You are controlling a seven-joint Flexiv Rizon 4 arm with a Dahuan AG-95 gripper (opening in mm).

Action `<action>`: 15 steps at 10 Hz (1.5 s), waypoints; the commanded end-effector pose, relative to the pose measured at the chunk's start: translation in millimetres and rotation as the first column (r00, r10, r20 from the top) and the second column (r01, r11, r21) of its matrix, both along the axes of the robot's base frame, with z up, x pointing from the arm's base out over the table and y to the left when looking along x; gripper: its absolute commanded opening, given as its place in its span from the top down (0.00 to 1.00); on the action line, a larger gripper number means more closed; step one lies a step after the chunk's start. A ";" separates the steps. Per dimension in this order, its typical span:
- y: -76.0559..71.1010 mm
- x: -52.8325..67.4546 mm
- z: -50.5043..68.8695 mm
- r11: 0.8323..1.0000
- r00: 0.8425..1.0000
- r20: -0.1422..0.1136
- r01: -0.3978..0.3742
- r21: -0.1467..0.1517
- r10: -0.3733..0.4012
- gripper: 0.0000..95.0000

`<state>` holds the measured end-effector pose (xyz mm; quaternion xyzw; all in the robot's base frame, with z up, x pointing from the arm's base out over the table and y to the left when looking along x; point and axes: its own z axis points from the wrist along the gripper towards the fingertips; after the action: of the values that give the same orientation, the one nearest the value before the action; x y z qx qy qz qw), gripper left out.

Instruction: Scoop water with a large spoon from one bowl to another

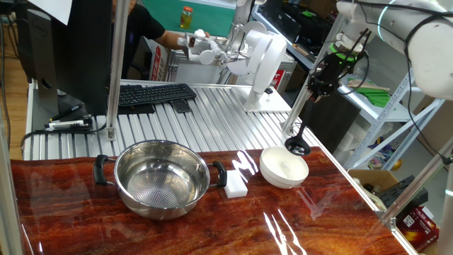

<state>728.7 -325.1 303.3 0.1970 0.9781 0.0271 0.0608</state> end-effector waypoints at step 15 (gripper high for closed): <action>1.5 2.9 0.8 1.000 1.000 -0.025 -0.009 0.016 0.010 1.00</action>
<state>734.2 -323.9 304.4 0.1930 0.9797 0.0340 0.0432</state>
